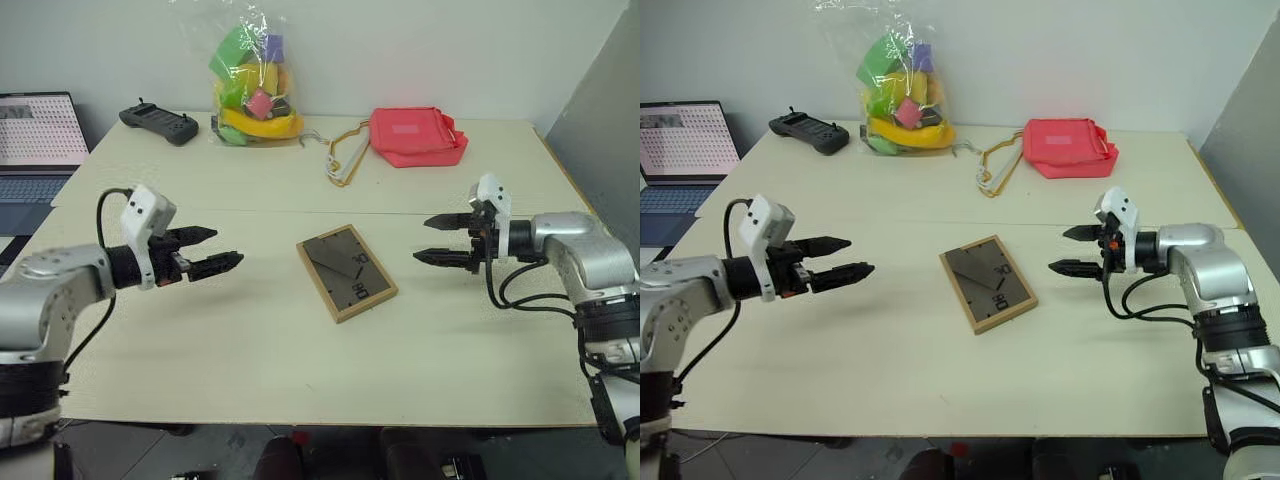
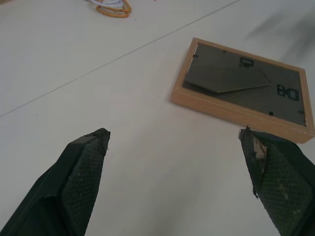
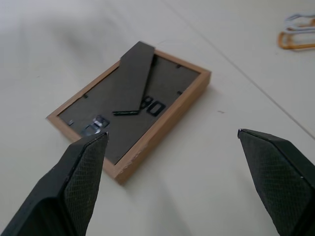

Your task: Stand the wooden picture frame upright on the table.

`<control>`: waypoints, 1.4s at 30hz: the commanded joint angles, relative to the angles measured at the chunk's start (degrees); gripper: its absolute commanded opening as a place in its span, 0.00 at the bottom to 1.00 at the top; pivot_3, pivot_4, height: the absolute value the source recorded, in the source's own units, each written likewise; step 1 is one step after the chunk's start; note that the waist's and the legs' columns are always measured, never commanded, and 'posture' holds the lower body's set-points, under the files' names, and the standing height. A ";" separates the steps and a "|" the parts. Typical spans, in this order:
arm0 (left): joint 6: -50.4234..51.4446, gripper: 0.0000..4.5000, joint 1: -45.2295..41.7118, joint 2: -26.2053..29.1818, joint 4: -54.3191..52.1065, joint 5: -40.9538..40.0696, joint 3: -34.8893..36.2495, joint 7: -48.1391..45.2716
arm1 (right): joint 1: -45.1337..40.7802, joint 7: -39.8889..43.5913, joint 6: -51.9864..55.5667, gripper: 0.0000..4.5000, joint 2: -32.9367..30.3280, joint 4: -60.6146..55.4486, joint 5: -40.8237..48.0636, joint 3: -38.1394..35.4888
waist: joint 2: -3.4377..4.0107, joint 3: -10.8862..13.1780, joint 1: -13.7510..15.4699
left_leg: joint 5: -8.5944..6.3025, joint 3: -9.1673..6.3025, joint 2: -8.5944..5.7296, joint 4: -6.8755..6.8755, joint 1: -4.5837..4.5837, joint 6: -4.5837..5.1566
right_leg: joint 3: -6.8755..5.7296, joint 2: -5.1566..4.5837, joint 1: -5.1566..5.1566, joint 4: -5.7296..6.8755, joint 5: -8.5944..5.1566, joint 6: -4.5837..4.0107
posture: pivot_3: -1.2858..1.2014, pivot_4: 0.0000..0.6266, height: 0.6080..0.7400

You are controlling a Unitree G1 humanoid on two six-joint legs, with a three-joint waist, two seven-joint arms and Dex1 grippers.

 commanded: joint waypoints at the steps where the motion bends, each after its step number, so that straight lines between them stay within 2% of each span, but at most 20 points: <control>1: -3.98 1.00 -2.01 1.73 1.10 2.58 -2.53 -3.17 | -2.33 1.95 -3.30 0.99 -0.40 3.33 -1.65 -0.06 | 0.00 0.00 0.01 | 0.00 -0.01 0.00 0.00 -0.02 0.00 | -0.01 0.00 0.00 -0.01 0.00 0.00 | 0.52 0.24 1.00; 8: -3.75 1.00 -3.24 -0.58 1.44 2.79 -3.17 -2.41 | -2.31 0.12 -5.89 0.99 0.66 5.95 -3.37 -0.69 | 0.00 0.01 -0.03 | 0.00 0.02 0.00 0.03 -0.14 0.00 | 0.02 -0.01 -0.18 0.12 0.00 -0.01 | 0.52 0.24 1.00; 12: -5.13 1.00 -3.40 -3.92 2.99 4.12 -3.59 0.48 | -2.95 -4.86 -9.32 0.99 3.43 9.67 -5.60 -1.13 | 0.00 0.01 -0.05 | 0.01 0.02 0.01 0.07 -0.12 0.00 | 0.03 0.00 -0.18 0.19 0.00 0.00 | 0.52 0.24 1.00; 13: -5.72 0.92 -3.45 -4.92 3.39 5.30 -4.09 2.00 | -3.24 -5.86 -9.86 0.91 4.22 10.49 -6.05 -1.13 | 0.00 0.01 -0.06 | 0.01 0.02 0.00 0.08 -0.12 0.00 | 0.03 0.00 -0.18 0.21 0.00 -0.01 | 0.52 0.24 1.00; 15: -6.90 0.87 -3.59 -7.04 3.80 7.61 -5.39 5.04 | -3.57 -7.63 -11.27 0.85 5.73 11.68 -7.42 -0.62 | 0.00 0.02 -0.06 | 0.01 0.02 0.00 0.10 -0.12 0.00 | 0.03 0.00 -0.19 0.25 0.00 -0.01 | 0.52 0.24 1.00; 22: -11.20 0.53 -2.86 -17.86 2.80 15.47 -11.71 15.90 | -5.84 -20.21 -19.53 0.49 12.55 19.54 -15.71 1.59 | -0.01 0.01 -0.02 | 0.02 0.04 -0.01 0.15 -0.17 -0.02 | 0.05 -0.03 -0.23 0.32 0.01 -0.01 | 0.52 0.24 1.00; 30: -13.36 0.12 -2.85 -26.39 4.87 20.10 -14.64 23.58 | -4.82 -24.67 -21.39 0.03 18.85 19.87 -18.34 2.92 | 0.00 0.00 -0.06 | 0.13 0.05 0.00 0.15 -0.16 -0.22 | 0.07 -0.03 -0.25 0.38 0.01 -0.02 | 0.52 0.24 1.00; 32: -13.18 0.01 -2.82 -27.59 4.79 20.68 -14.77 24.60 | -3.89 -24.41 -20.80 0.00 19.89 18.14 -18.41 3.33 | 0.00 0.00 -0.05 | 0.14 0.05 0.00 0.15 -0.16 -0.22 | 0.07 -0.03 -0.26 0.39 0.01 -0.02 | 0.52 0.24 1.00; 42: -10.78 0.01 -2.65 -29.21 3.12 21.97 -16.56 24.44 | 3.23 -18.09 -12.48 0.00 22.40 1.61 -16.25 6.59 | 0.01 -0.01 -0.03 | 0.14 0.02 0.00 0.15 -0.15 -0.23 | 0.05 -0.03 -0.24 0.39 0.01 -0.01 | 0.52 0.24 1.00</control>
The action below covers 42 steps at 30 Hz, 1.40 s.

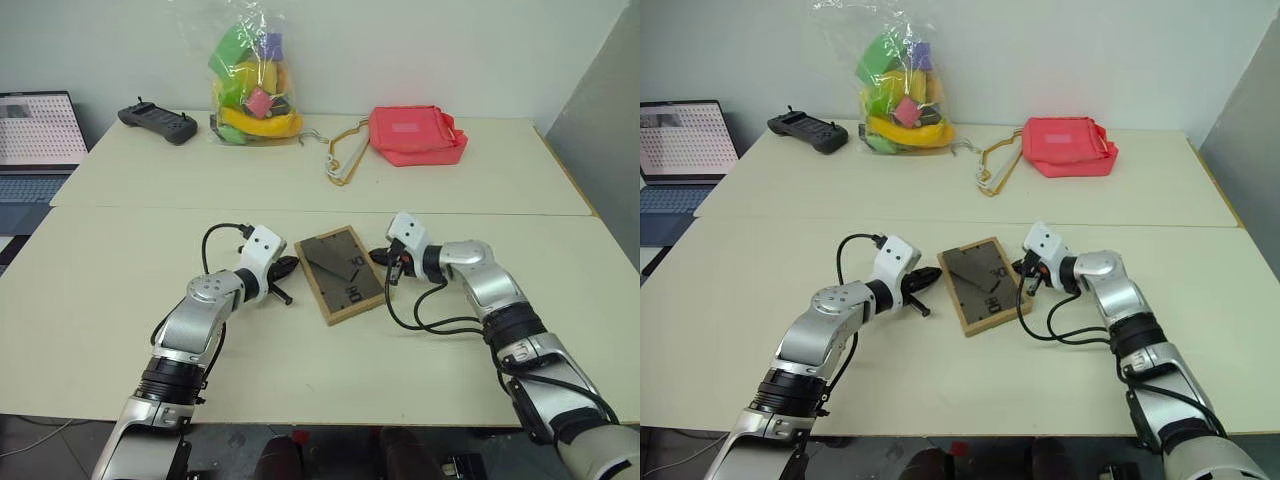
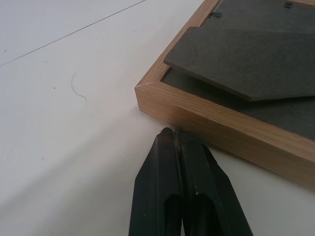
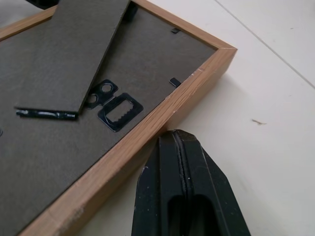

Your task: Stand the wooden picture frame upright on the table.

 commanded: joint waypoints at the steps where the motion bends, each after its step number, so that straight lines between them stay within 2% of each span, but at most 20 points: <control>1: 1.24 0.01 0.04 0.28 -4.08 -0.23 -1.05 -1.57 | 1.99 3.21 3.35 0.00 0.42 -8.90 2.27 1.52 | 0.01 -0.01 -0.01 | 0.00 0.01 0.00 0.00 0.01 0.00 | 0.00 0.00 0.00 0.00 0.00 0.00 | 0.52 0.24 1.00; 11: 10.82 0.01 8.87 6.43 -20.59 -2.32 -6.07 -8.45 | 9.55 6.68 11.10 0.00 -3.42 -23.48 4.03 3.43 | 0.01 -0.02 0.00 | -0.02 -0.02 0.00 -0.02 0.05 0.04 | 0.00 0.01 0.06 -0.03 0.00 0.00 | 0.52 0.24 1.00; 17: 14.20 0.01 10.73 6.01 -24.25 -2.76 -5.77 -7.66 | 11.79 7.07 13.42 0.00 -5.05 -27.58 4.29 3.64 | 0.01 -0.02 0.04 | -0.13 -0.03 -0.02 -0.01 0.23 0.22 | -0.01 0.01 0.27 -0.06 -0.01 0.01 | 0.52 0.24 1.00; 22: 12.67 0.01 12.64 7.82 -23.30 -0.30 -5.70 -7.35 | 11.66 6.89 12.28 0.00 -7.53 -26.15 3.40 2.77 | 0.01 -0.02 0.03 | -0.13 -0.03 -0.02 -0.01 0.25 0.23 | 0.00 0.01 0.28 -0.07 -0.01 0.01 | 0.52 0.24 1.00; 25: 17.41 0.12 15.42 10.04 -26.95 -8.02 0.83 -12.31 | 11.45 6.73 8.74 0.00 -10.27 -23.41 2.31 1.46 | 0.01 -0.02 0.03 | -0.13 -0.03 -0.02 -0.01 0.26 0.23 | 0.01 0.01 0.29 -0.08 -0.01 0.01 | 0.52 0.24 1.00; 29: 33.07 0.32 17.42 12.41 -30.59 -23.73 12.67 -17.53 | 11.16 6.91 5.21 0.00 -12.47 -21.58 2.82 0.49 | 0.00 -0.01 -0.05 | -0.13 -0.03 0.00 -0.03 0.25 0.23 | 0.00 0.02 0.28 -0.09 -0.01 0.00 | 0.52 0.24 1.00; 33: 54.32 0.52 12.91 6.10 -27.30 -35.14 26.26 -13.49 | 11.49 6.67 4.89 0.00 -12.02 -21.27 3.63 0.32 | -0.01 -0.01 -0.03 | -0.13 -0.06 0.00 0.00 0.26 0.24 | -0.03 0.03 0.28 -0.05 -0.02 0.01 | 0.52 0.24 1.00; 35: 60.77 0.64 10.56 4.57 -21.44 -42.46 30.48 -10.63 | 12.10 6.62 4.48 0.00 -11.96 -21.35 3.54 0.64 | -0.02 -0.02 0.04 | -0.13 -0.11 -0.02 0.03 0.24 0.24 | -0.07 0.03 0.33 -0.06 -0.02 0.01 | 0.52 0.24 1.00; 38: 62.05 0.78 10.16 8.55 -11.60 -58.29 29.40 -6.35 | 13.36 6.18 4.92 0.00 -11.42 -22.75 3.71 1.24 | -0.02 -0.02 -0.08 | -0.13 -0.13 -0.01 0.02 0.27 0.24 | -0.07 0.02 0.34 -0.05 -0.02 0.01 | 0.52 0.24 1.00; 42: 62.05 0.97 11.10 12.63 -5.90 -69.14 25.42 1.05 | 14.72 5.32 6.10 0.00 -10.89 -24.86 4.08 1.51 | -0.01 -0.02 -0.24 | -0.13 -0.15 0.03 -0.02 0.31 0.23 | -0.06 0.01 0.32 -0.04 -0.02 0.00 | 0.52 0.24 1.00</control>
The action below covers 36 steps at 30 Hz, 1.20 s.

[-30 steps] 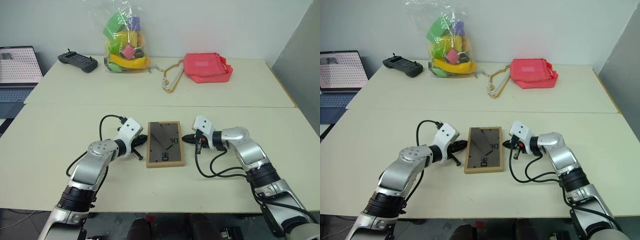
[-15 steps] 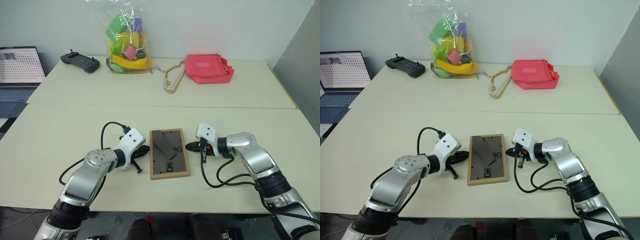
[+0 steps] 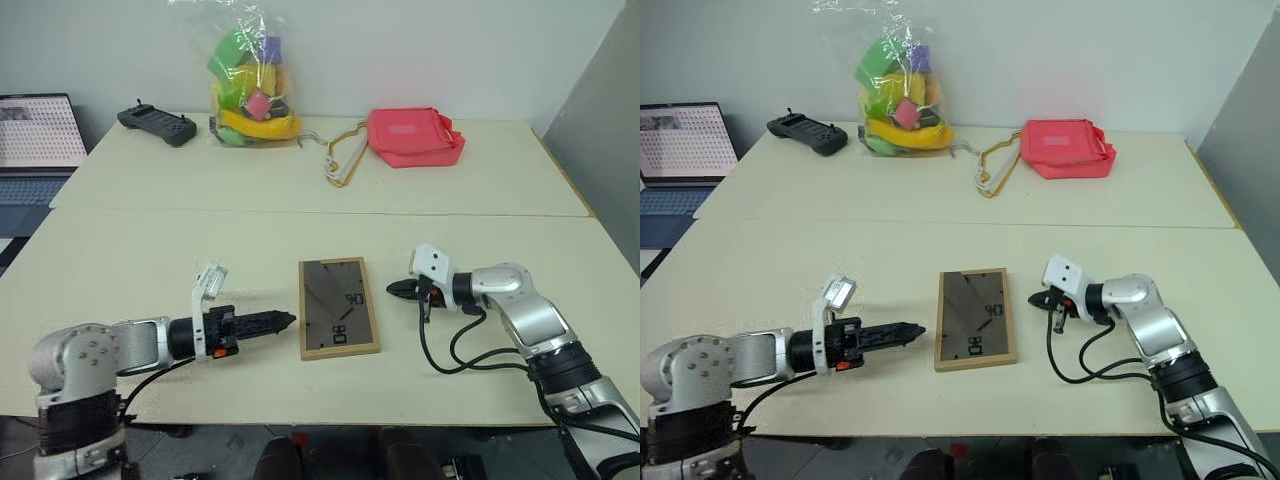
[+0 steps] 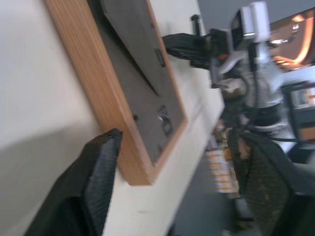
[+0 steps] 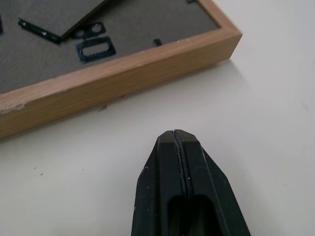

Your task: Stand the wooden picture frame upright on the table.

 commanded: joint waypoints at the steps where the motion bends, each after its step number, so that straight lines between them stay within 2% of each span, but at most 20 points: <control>1: 0.40 1.00 0.65 2.18 4.09 -10.16 -2.81 7.27 | 0.67 -0.53 1.17 0.00 0.33 -4.35 1.00 -0.27 | 0.00 0.00 0.04 | 0.00 0.01 -0.01 0.00 0.03 0.00 | 0.01 -0.01 0.01 0.02 0.00 0.00 | 0.52 0.24 1.00; 4: 0.40 1.00 1.14 3.28 5.76 -11.99 -5.57 11.00 | 2.44 -1.03 2.49 0.00 0.45 -7.03 1.12 0.10 | 0.00 -0.01 0.15 | 0.01 0.01 -0.01 0.01 0.05 -0.01 | 0.00 -0.01 0.03 0.02 0.00 0.00 | 0.52 0.24 1.00; 9: 0.40 1.00 1.17 1.69 6.88 -12.35 -7.95 16.43 | 3.41 -2.42 4.47 0.00 1.95 -9.23 1.03 1.32 | 0.01 -0.01 0.02 | 0.01 0.03 -0.02 0.00 0.08 -0.02 | 0.02 0.01 0.03 0.03 0.00 0.00 | 0.52 0.24 1.00; 13: -1.62 1.00 0.88 -2.93 7.88 -7.79 -8.35 19.35 | 3.47 -3.32 6.30 0.00 3.85 -11.15 1.33 2.66 | 0.17 -0.13 0.23 | 0.02 0.04 -0.05 0.01 0.10 -0.03 | 0.03 -0.01 0.06 0.02 -0.01 -0.01 | 0.52 0.24 1.00; 16: -2.18 1.00 0.78 -7.03 6.83 -8.66 -7.91 21.48 | 3.12 -4.10 8.34 0.00 5.62 -12.81 2.01 3.38 | 0.25 -0.25 0.70 | 0.02 0.04 -0.11 0.02 0.17 -0.03 | 0.00 -0.08 0.20 -0.02 -0.01 -0.01 | 0.52 0.24 1.00; 25: -3.45 1.00 3.19 -11.34 2.09 -11.33 -5.82 25.87 | 3.08 -5.52 11.32 0.00 7.03 -13.30 2.98 2.58 | 0.24 -0.37 0.84 | 0.02 0.02 -0.18 0.04 0.17 -0.03 | -0.02 -0.17 0.26 -0.04 -0.01 0.00 | 0.52 0.24 1.00; 29: -4.32 0.83 4.13 -11.19 2.15 -14.31 -4.05 26.47 | 4.23 -5.30 9.84 0.00 5.37 -12.20 2.35 2.81 | 0.23 -0.37 0.70 | 0.02 0.02 -0.18 0.04 0.17 -0.03 | -0.02 -0.17 0.26 -0.04 -0.01 0.00 | 0.52 0.24 1.00; 36: -6.04 0.49 3.28 -10.91 3.25 -18.11 -3.57 28.63 | 4.40 -5.97 9.11 0.00 4.85 -11.11 2.55 2.83 | 0.23 -0.37 0.27 | 0.01 0.01 -0.15 0.00 0.17 -0.02 | 0.00 -0.10 0.22 -0.05 -0.01 0.00 | 0.52 0.24 1.00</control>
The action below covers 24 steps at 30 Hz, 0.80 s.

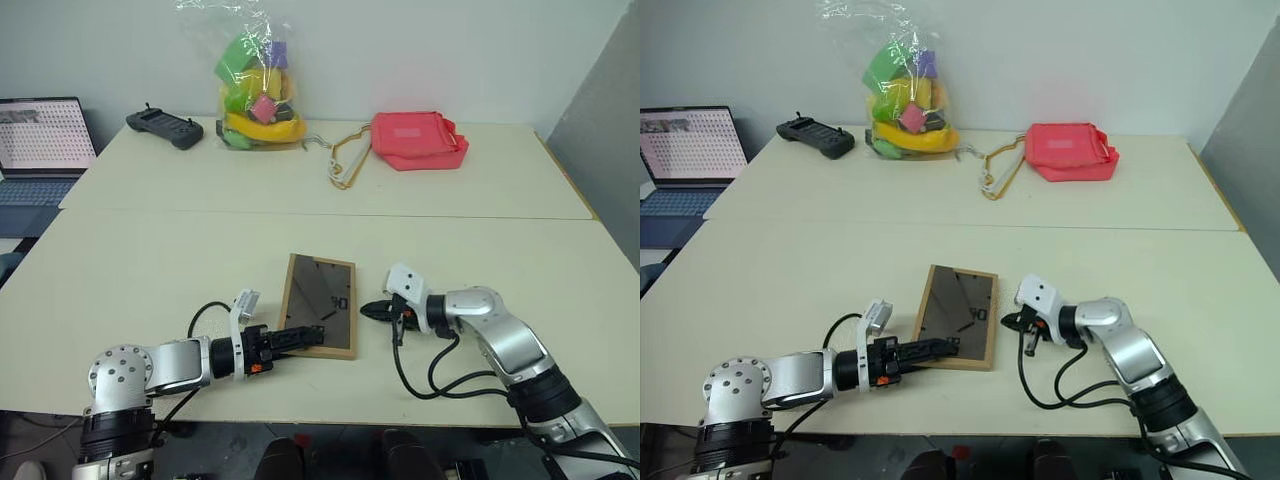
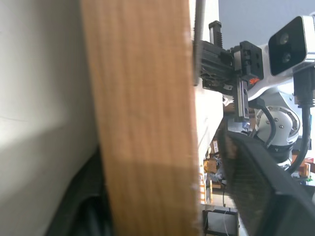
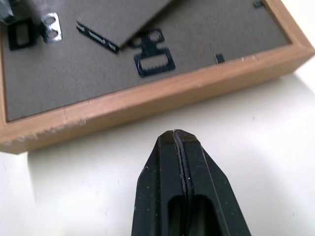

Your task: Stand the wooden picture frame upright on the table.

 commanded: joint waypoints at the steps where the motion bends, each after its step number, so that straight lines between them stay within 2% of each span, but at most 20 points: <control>1: -0.71 0.43 -0.80 0.37 -0.15 -4.37 0.17 0.46 | -0.06 -0.69 -1.26 0.00 -0.18 -0.81 0.40 -0.73 | -0.01 0.01 0.00 | 0.00 0.00 0.00 0.00 0.00 0.00 | 0.00 0.00 0.00 0.00 0.00 0.00 | 0.52 0.24 1.00; 3: -1.18 0.34 -1.28 0.44 -0.35 -6.14 -0.22 1.27 | -0.08 -1.04 -0.64 0.00 0.06 -1.08 0.86 -1.01 | -0.01 0.01 0.08 | 0.00 -0.01 0.00 0.00 -0.01 0.00 | 0.00 0.00 0.00 0.00 0.00 0.00 | 0.52 0.24 1.00; 5: -1.93 0.29 -1.47 0.74 -0.59 -7.65 -0.69 2.11 | -0.29 -1.46 -0.77 0.00 -0.09 -0.92 0.93 -1.49 | -0.02 0.01 0.07 | 0.00 -0.01 0.00 0.00 -0.01 0.00 | 0.00 0.00 0.00 0.00 0.00 0.00 | 0.52 0.24 1.00; 12: -6.42 0.29 -2.13 1.09 -1.67 -11.12 -1.53 5.01 | -2.56 -2.38 1.69 0.00 -1.85 -0.53 2.74 -5.99 | -0.02 0.02 0.11 | 0.00 0.00 0.00 0.00 -0.03 -0.01 | 0.00 -0.01 -0.01 -0.01 0.00 0.00 | 0.52 0.24 1.00; 15: -9.43 0.29 -4.96 1.63 -1.48 -12.87 -0.74 5.44 | -4.90 -1.06 6.63 0.12 -4.00 -2.39 6.93 -10.95 | -0.05 0.04 0.21 | 0.01 -0.01 0.00 0.00 -0.05 -0.01 | -0.01 -0.01 -0.03 -0.02 0.00 0.00 | 0.52 0.24 1.00; 19: -12.04 0.29 -7.15 2.84 -2.74 -13.88 -0.37 3.60 | -10.90 1.52 19.45 0.30 -5.19 -6.18 17.94 -16.99 | -0.07 0.07 0.18 | 0.00 0.00 0.00 0.00 -0.07 -0.01 | 0.00 0.00 -0.04 -0.03 0.00 0.00 | 0.52 0.24 1.00; 24: -14.50 0.29 -9.39 4.15 -5.38 -9.96 -1.88 -1.75 | -21.64 0.32 30.56 0.56 -1.80 -3.30 28.19 -21.58 | -0.06 0.09 -0.20 | 0.01 0.01 0.06 -0.11 -0.08 -0.01 | 0.02 0.08 -0.11 -0.07 0.00 -0.01 | 0.52 0.24 1.00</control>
